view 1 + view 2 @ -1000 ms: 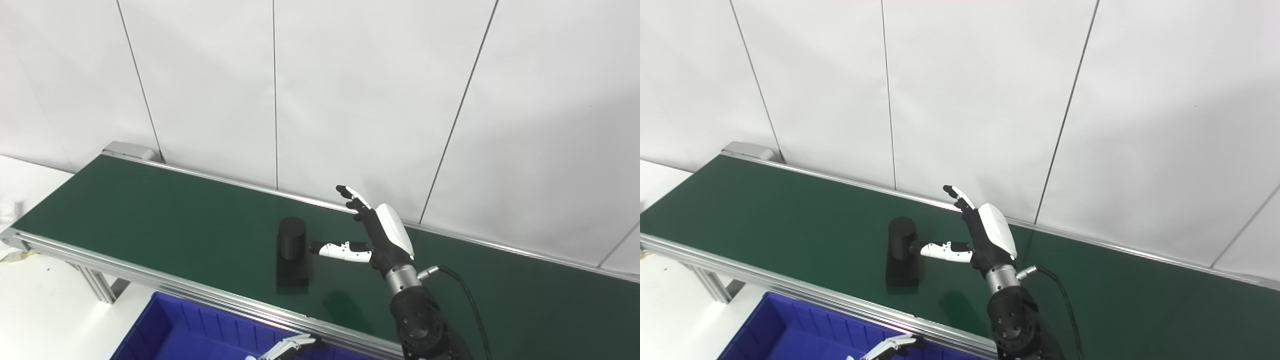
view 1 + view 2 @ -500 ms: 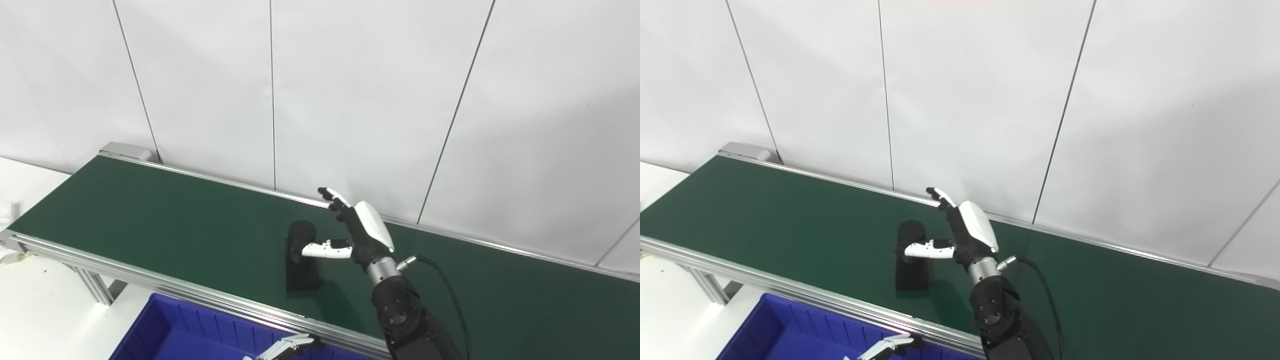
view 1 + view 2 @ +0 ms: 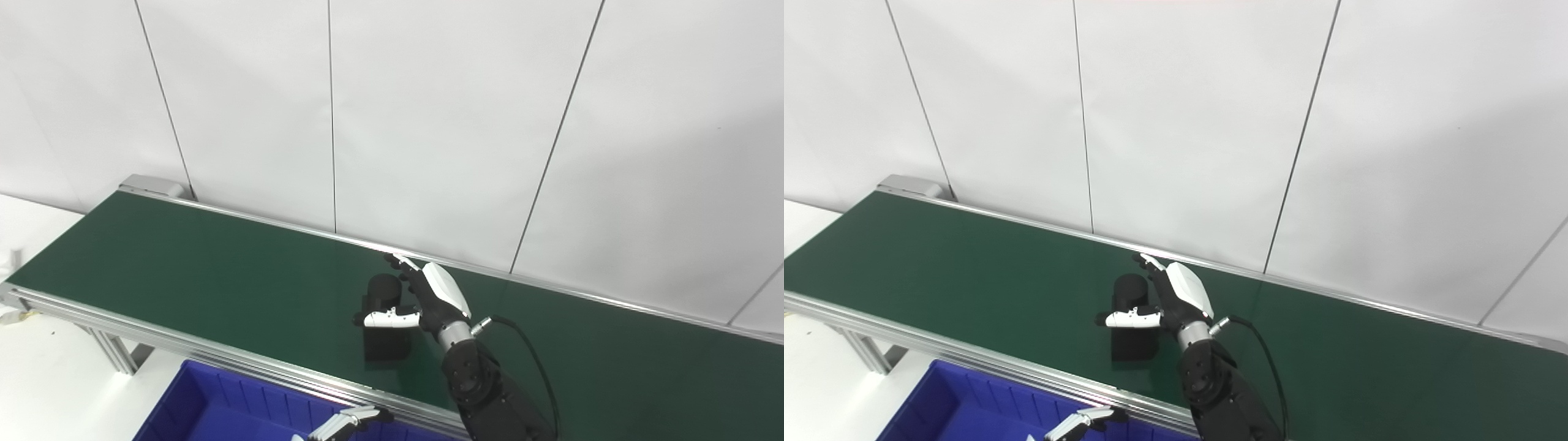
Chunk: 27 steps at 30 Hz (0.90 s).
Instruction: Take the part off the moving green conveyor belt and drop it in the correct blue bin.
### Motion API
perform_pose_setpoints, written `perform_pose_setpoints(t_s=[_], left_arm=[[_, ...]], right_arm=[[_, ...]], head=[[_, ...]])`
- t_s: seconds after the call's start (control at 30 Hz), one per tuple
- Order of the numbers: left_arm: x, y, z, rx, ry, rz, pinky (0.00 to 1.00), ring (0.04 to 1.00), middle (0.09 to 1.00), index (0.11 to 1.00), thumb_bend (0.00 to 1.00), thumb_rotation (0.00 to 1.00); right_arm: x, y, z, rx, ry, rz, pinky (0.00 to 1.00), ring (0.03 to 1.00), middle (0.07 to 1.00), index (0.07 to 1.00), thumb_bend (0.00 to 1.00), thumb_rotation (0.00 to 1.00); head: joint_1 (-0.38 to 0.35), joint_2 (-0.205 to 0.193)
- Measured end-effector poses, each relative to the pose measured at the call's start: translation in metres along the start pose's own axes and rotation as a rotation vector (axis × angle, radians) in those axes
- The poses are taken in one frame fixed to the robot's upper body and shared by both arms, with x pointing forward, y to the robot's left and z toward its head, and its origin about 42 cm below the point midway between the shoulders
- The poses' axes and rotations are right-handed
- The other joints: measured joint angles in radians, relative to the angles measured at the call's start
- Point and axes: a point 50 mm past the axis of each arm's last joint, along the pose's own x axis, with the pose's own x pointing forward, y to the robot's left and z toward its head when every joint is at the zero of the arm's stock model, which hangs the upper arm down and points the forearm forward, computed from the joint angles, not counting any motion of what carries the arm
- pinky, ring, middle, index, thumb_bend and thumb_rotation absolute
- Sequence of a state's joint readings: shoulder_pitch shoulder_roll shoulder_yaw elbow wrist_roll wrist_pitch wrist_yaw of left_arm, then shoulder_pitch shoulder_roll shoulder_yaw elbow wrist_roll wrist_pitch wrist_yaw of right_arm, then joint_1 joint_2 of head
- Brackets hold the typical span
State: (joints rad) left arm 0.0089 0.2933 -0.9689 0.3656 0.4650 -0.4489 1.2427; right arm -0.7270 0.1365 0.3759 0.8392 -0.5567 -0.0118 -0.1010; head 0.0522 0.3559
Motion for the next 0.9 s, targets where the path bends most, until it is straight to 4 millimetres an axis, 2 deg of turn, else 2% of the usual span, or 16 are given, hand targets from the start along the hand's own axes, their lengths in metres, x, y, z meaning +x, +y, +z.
perform_pose_setpoints(t_s=[0.1,0.2,0.27,0.33,0.4,0.43,0.47,0.57,0.6,0.63,0.67,0.77,0.9], left_arm=[[0.000,0.000,0.000,0.000,0.000,-0.001,0.57,0.692,0.715,0.682,0.78,0.45],[-0.001,0.000,0.000,0.000,0.000,-0.002,0.57,0.686,0.711,0.675,0.79,0.44],[0.000,0.000,0.000,-0.001,0.000,-0.001,0.56,0.683,0.709,0.678,0.78,0.45],[0.000,0.000,0.000,-0.001,0.000,-0.001,0.57,0.685,0.710,0.679,0.78,0.45],[0.000,0.000,0.000,-0.001,0.000,-0.001,0.57,0.687,0.711,0.678,0.79,0.44],[-0.001,0.000,0.000,-0.002,0.000,-0.002,0.57,0.688,0.711,0.677,0.79,0.44],[-0.001,0.000,0.000,-0.002,0.000,-0.002,0.57,0.690,0.713,0.679,0.79,0.44],[-0.001,0.000,0.000,-0.003,0.002,-0.002,0.58,0.693,0.715,0.686,0.78,0.43],[-0.001,0.000,0.000,-0.003,0.001,-0.002,0.58,0.693,0.715,0.686,0.78,0.43],[-0.001,0.000,0.000,-0.003,0.001,-0.003,0.58,0.693,0.715,0.685,0.78,0.43],[-0.001,0.000,0.000,-0.004,0.001,-0.003,0.58,0.693,0.714,0.686,0.78,0.43],[-0.001,0.000,0.000,-0.004,0.002,-0.004,0.59,0.697,0.717,0.692,0.78,0.44],[0.000,-0.001,0.001,-0.006,-0.002,-0.008,0.59,0.700,0.720,0.697,0.77,0.44]], right_arm=[[0.000,0.003,-0.004,0.006,0.019,0.008,0.75,0.852,0.894,0.900,0.86,0.40],[-0.001,0.005,-0.008,0.019,0.032,0.008,0.71,0.823,0.880,0.890,0.77,0.31],[0.000,0.006,-0.011,0.035,0.034,-0.004,0.64,0.736,0.807,0.847,0.68,0.21],[-0.001,0.007,-0.016,0.049,0.031,-0.015,0.61,0.707,0.772,0.831,0.65,0.18],[-0.002,0.008,-0.019,0.057,0.035,-0.043,0.57,0.641,0.701,0.769,0.59,0.05],[-0.002,0.008,-0.020,0.057,0.034,-0.054,0.56,0.629,0.688,0.758,0.58,0.02],[-0.003,0.008,-0.022,0.058,0.035,-0.068,0.51,0.565,0.627,0.707,0.54,0.01],[-0.005,0.009,-0.025,0.065,0.026,-0.100,0.46,0.490,0.555,0.523,0.50,0.10],[-0.005,0.009,-0.024,0.067,0.022,-0.106,0.45,0.488,0.553,0.517,0.50,0.10],[-0.005,0.009,-0.025,0.067,0.023,-0.110,0.45,0.483,0.508,0.525,0.51,0.05],[-0.005,0.009,-0.026,0.068,0.026,-0.119,0.44,0.432,0.501,0.543,0.51,0.02],[-0.006,0.009,-0.027,0.069,0.030,-0.140,0.44,0.395,0.495,0.557,0.51,0.00],[-0.009,0.010,-0.029,0.066,0.035,-0.174,0.45,0.391,0.490,0.556,0.51,0.00]], head=[[0.000,0.000],[0.002,0.002],[0.003,0.003],[0.002,0.003],[0.002,0.003],[0.002,0.003],[0.002,0.005],[0.000,0.005],[0.000,0.005],[0.000,0.005],[-0.002,0.003],[-0.002,0.003],[-0.005,0.003]])
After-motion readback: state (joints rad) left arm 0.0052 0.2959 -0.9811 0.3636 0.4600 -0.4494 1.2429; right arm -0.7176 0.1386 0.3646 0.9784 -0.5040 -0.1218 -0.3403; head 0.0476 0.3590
